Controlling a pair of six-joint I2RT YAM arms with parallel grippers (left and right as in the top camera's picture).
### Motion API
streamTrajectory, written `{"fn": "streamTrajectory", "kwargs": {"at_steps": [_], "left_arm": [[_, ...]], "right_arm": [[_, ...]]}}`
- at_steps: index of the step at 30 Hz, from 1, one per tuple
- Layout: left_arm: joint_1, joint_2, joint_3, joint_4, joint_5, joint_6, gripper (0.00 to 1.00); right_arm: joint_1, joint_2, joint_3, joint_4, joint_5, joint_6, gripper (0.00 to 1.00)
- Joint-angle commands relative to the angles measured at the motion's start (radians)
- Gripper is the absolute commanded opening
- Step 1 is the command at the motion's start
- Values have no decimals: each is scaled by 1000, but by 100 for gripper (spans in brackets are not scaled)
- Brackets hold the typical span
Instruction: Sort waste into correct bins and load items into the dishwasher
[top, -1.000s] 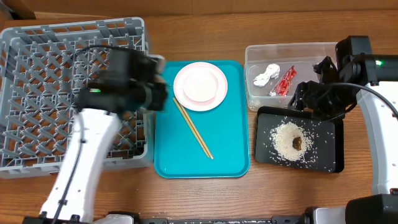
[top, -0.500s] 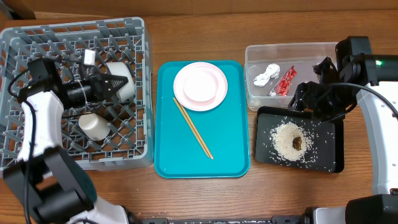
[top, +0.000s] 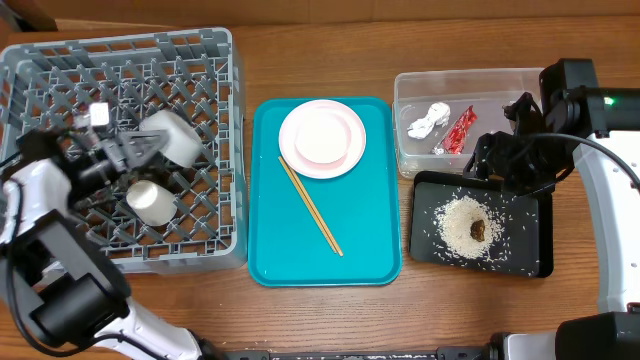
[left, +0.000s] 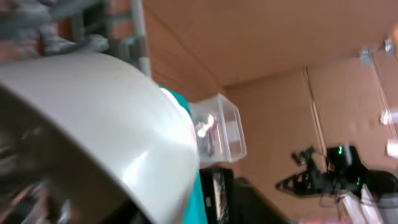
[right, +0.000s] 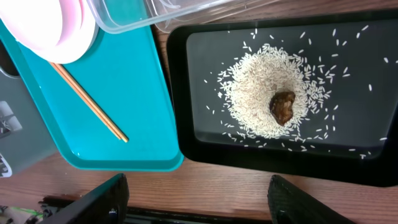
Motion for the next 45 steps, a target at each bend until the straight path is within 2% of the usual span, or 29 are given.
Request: {"fn": "streamTrajectory", "kwargs": {"at_steps": [1, 4, 7, 8, 12, 15, 18, 19, 21, 23, 26, 30, 33, 39, 45], "left_arm": [[58, 1, 9, -34, -16, 19, 65], [66, -24, 10, -39, 23, 20, 79], [61, -75, 11, -40, 5, 20, 98], [56, -102, 11, -43, -14, 20, 100], [16, -218, 11, -69, -169, 5, 100], [-47, -306, 11, -80, -362, -93, 100], [-140, -388, 11, -141, -655, -241, 100], [-195, -416, 11, -199, -810, -297, 100], [-267, -432, 9, -262, -961, -357, 100], [-341, -433, 6, -305, -1030, -388, 100], [-461, -433, -19, -298, -1030, -386, 100], [-617, -430, -54, -212, -1028, -417, 100], [-745, -430, -60, -69, -1032, -414, 100], [-972, -403, -60, 270, -1062, -339, 100], [-1126, -276, -60, 451, -1159, -287, 100]], "right_arm": [[-2, -19, 23, 1, 3, -7, 73], [-2, -19, 23, 1, 3, -7, 73], [-2, -19, 23, -1, 3, -7, 73], [-2, -19, 23, -3, 3, -7, 73], [-2, -19, 23, -5, 3, -7, 73], [-2, -19, 23, -5, 3, -7, 73], [-2, -19, 23, -6, 3, -7, 73], [-2, -19, 23, -6, 3, -7, 73], [-2, -19, 23, -2, 3, -7, 73], [-2, -19, 23, -1, 3, -7, 73], [-2, -19, 23, -1, 3, -7, 73], [-2, -19, 23, -2, 3, -7, 73], [-2, -19, 23, -2, 3, -7, 73], [-2, -19, 23, -2, 3, -7, 73], [-2, -19, 23, -2, 3, -7, 73]]}}
